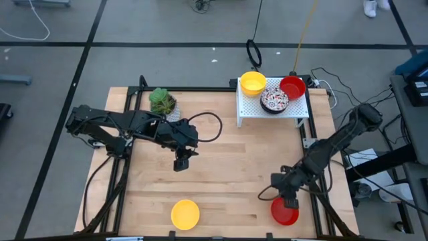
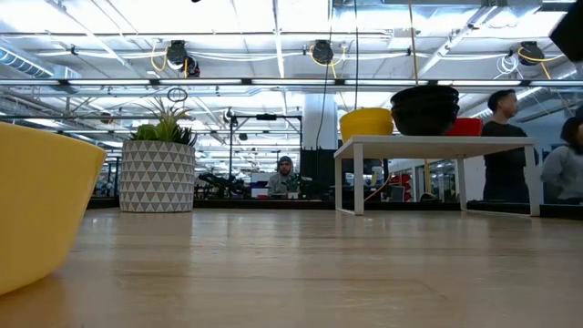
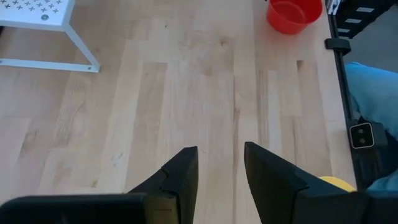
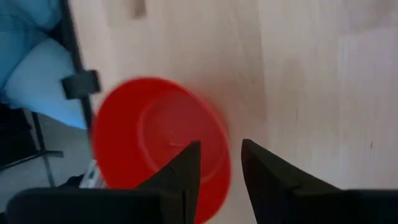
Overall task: Pick & Place Mini bowls
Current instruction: Stack the red bowl on top of the red bowl on the shelf
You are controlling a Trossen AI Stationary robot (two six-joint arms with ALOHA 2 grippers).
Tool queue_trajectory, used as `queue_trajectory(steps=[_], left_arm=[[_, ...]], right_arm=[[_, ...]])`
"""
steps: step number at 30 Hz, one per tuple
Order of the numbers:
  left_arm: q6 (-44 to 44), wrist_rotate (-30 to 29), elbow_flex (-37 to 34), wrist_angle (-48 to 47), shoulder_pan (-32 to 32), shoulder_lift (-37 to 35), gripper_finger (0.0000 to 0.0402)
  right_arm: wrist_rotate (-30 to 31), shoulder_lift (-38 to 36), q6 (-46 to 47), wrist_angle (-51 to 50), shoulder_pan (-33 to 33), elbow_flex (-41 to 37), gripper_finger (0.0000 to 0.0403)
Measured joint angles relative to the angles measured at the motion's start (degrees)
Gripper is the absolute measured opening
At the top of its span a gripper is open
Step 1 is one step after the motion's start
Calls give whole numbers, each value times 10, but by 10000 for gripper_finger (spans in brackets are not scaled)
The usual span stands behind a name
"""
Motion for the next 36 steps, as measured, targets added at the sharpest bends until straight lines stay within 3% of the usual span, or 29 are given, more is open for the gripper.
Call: queue_trajectory(steps=[11,19,23,29,36], left_arm=[[-1,0,0,0,0,0,131],[-2,0,0,1,0,0,131],[-2,0,0,1,0,0,131],[2,0,0,0,0,0,131],[10,-1,0,0,0,0,131]], right_arm=[[0,0,39,8,34,-44,102],[2,0,39,117,39,-82,99],[5,0,39,145,39,-108,77],[5,0,34,145,38,-124,9],[11,-2,13,186,34,-124,2]])
